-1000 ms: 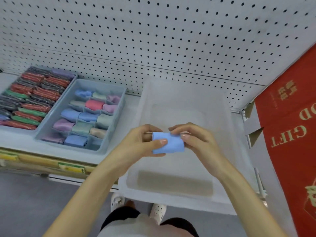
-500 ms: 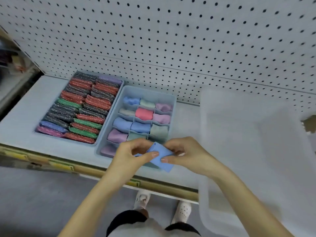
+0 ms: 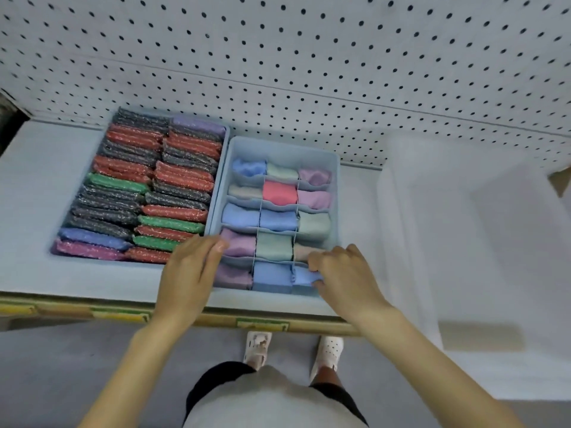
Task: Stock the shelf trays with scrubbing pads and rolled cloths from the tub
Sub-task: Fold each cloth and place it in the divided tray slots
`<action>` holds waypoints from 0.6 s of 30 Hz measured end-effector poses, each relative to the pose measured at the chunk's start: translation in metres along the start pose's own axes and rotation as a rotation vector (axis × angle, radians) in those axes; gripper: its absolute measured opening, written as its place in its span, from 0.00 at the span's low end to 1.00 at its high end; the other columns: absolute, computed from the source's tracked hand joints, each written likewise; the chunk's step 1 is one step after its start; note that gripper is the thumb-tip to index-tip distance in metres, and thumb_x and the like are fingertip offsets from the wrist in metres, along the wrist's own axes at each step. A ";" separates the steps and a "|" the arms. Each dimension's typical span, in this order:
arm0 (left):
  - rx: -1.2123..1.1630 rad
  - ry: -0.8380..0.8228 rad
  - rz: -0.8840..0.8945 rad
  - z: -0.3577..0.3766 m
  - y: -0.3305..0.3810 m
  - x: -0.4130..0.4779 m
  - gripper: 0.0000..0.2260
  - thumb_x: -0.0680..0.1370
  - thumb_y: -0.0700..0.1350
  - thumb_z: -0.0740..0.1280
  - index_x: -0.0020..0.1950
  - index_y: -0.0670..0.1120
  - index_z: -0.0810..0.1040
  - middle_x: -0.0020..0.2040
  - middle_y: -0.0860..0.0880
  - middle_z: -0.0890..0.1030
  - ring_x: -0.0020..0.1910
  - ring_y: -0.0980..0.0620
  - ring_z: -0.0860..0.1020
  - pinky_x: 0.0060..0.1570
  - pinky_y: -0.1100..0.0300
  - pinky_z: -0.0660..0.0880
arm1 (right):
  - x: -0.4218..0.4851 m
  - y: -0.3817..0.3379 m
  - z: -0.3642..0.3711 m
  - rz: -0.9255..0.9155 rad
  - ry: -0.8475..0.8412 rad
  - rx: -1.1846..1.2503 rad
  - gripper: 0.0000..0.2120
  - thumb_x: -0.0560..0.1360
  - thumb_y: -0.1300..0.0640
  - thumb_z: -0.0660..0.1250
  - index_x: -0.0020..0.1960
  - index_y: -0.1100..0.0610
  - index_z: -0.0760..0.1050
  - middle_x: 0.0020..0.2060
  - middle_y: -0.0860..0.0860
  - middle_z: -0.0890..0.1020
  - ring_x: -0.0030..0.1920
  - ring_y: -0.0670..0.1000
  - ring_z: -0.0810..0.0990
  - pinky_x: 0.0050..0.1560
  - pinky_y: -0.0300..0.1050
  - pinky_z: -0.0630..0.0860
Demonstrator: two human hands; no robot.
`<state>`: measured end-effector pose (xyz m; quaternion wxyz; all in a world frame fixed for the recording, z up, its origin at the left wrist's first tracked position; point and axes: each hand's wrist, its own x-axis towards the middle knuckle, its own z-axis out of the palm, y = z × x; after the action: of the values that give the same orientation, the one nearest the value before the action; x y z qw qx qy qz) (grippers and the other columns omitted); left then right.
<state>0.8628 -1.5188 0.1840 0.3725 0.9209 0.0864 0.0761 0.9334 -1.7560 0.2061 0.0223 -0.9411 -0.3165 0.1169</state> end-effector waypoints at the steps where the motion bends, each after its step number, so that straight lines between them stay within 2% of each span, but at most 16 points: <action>1: -0.019 0.019 0.012 0.001 -0.001 -0.001 0.22 0.81 0.53 0.51 0.51 0.42 0.81 0.48 0.50 0.81 0.47 0.48 0.78 0.45 0.55 0.72 | 0.001 -0.002 0.002 0.012 -0.016 -0.029 0.26 0.50 0.65 0.76 0.31 0.50 0.60 0.23 0.48 0.74 0.25 0.52 0.73 0.34 0.42 0.59; 3: -0.055 0.044 0.023 0.003 -0.004 -0.002 0.21 0.81 0.51 0.52 0.49 0.41 0.81 0.47 0.50 0.81 0.46 0.49 0.78 0.44 0.56 0.72 | 0.004 -0.006 0.007 -0.011 -0.017 -0.059 0.33 0.39 0.69 0.73 0.32 0.50 0.56 0.19 0.47 0.70 0.20 0.52 0.70 0.32 0.40 0.56; 5: -0.073 0.056 0.025 0.005 -0.006 -0.002 0.20 0.81 0.50 0.52 0.48 0.41 0.81 0.46 0.49 0.81 0.45 0.49 0.78 0.44 0.55 0.73 | 0.007 -0.008 0.008 -0.020 -0.036 -0.106 0.34 0.38 0.70 0.73 0.33 0.50 0.56 0.20 0.47 0.71 0.20 0.52 0.71 0.33 0.40 0.55; 6: -0.083 0.064 0.024 0.005 -0.007 -0.002 0.19 0.81 0.49 0.53 0.48 0.41 0.81 0.45 0.49 0.81 0.45 0.49 0.78 0.44 0.55 0.73 | 0.009 -0.008 0.006 -0.030 -0.060 -0.144 0.31 0.42 0.67 0.75 0.32 0.50 0.58 0.22 0.48 0.73 0.22 0.52 0.73 0.34 0.40 0.56; 7: -0.090 0.072 0.025 0.006 -0.008 -0.002 0.19 0.81 0.49 0.53 0.47 0.41 0.80 0.44 0.49 0.81 0.44 0.49 0.78 0.44 0.55 0.72 | 0.011 -0.006 0.003 -0.062 -0.092 -0.159 0.24 0.51 0.62 0.78 0.32 0.50 0.63 0.27 0.48 0.77 0.27 0.52 0.76 0.37 0.41 0.56; 8: -0.093 0.079 0.026 0.006 -0.008 -0.002 0.19 0.81 0.49 0.53 0.47 0.41 0.80 0.44 0.49 0.81 0.43 0.49 0.78 0.43 0.56 0.72 | 0.012 -0.002 -0.001 -0.078 -0.142 -0.124 0.13 0.63 0.58 0.75 0.35 0.53 0.69 0.34 0.49 0.80 0.35 0.53 0.78 0.40 0.43 0.57; 9: -0.095 0.084 0.029 0.007 -0.010 -0.002 0.18 0.81 0.48 0.53 0.46 0.41 0.80 0.43 0.48 0.81 0.43 0.49 0.78 0.43 0.55 0.72 | 0.013 0.002 -0.005 -0.068 -0.251 -0.032 0.05 0.74 0.55 0.67 0.41 0.54 0.74 0.41 0.48 0.81 0.42 0.54 0.78 0.42 0.44 0.57; 10: -0.093 0.089 0.033 0.008 -0.011 -0.002 0.18 0.81 0.48 0.54 0.46 0.40 0.80 0.43 0.48 0.81 0.42 0.48 0.78 0.43 0.54 0.72 | 0.014 0.004 -0.008 -0.065 -0.323 0.009 0.08 0.79 0.54 0.60 0.46 0.54 0.76 0.45 0.47 0.80 0.45 0.54 0.78 0.43 0.44 0.57; 12: -0.089 0.101 0.043 0.010 -0.012 -0.002 0.19 0.81 0.48 0.54 0.45 0.40 0.80 0.42 0.47 0.82 0.42 0.46 0.79 0.42 0.52 0.72 | 0.013 0.002 -0.008 -0.095 -0.324 -0.001 0.12 0.80 0.58 0.55 0.44 0.53 0.75 0.42 0.47 0.77 0.44 0.54 0.76 0.43 0.45 0.58; 14: -0.097 0.109 0.034 0.009 -0.011 -0.003 0.20 0.81 0.49 0.53 0.45 0.41 0.81 0.44 0.47 0.82 0.44 0.45 0.79 0.43 0.54 0.73 | 0.012 -0.004 -0.004 -0.113 -0.253 -0.054 0.12 0.78 0.61 0.57 0.38 0.51 0.72 0.39 0.47 0.73 0.43 0.54 0.74 0.42 0.44 0.58; 15: -0.111 0.104 0.011 0.008 -0.009 -0.002 0.20 0.81 0.50 0.53 0.46 0.41 0.81 0.45 0.48 0.82 0.46 0.46 0.80 0.45 0.56 0.73 | 0.012 -0.007 0.000 -0.100 -0.252 -0.060 0.11 0.78 0.61 0.58 0.39 0.52 0.73 0.40 0.47 0.73 0.43 0.54 0.75 0.41 0.44 0.59; 17: -0.189 0.077 -0.074 0.005 -0.006 -0.001 0.20 0.81 0.50 0.53 0.48 0.42 0.82 0.44 0.50 0.82 0.46 0.52 0.80 0.44 0.65 0.70 | 0.014 -0.007 0.001 -0.051 -0.297 -0.039 0.10 0.76 0.60 0.60 0.39 0.55 0.77 0.40 0.50 0.76 0.42 0.56 0.75 0.40 0.45 0.64; 18: -0.243 0.061 -0.123 0.001 -0.006 -0.001 0.19 0.81 0.50 0.54 0.48 0.44 0.83 0.42 0.47 0.83 0.42 0.59 0.79 0.41 0.70 0.68 | 0.015 -0.006 -0.002 -0.013 -0.324 -0.003 0.09 0.75 0.60 0.60 0.38 0.56 0.76 0.39 0.52 0.77 0.40 0.57 0.75 0.39 0.46 0.68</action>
<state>0.8616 -1.5156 0.1791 0.4826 0.8592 0.1440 0.0909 0.9421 -1.7423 0.2057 -0.0295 -0.9079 -0.3223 0.2664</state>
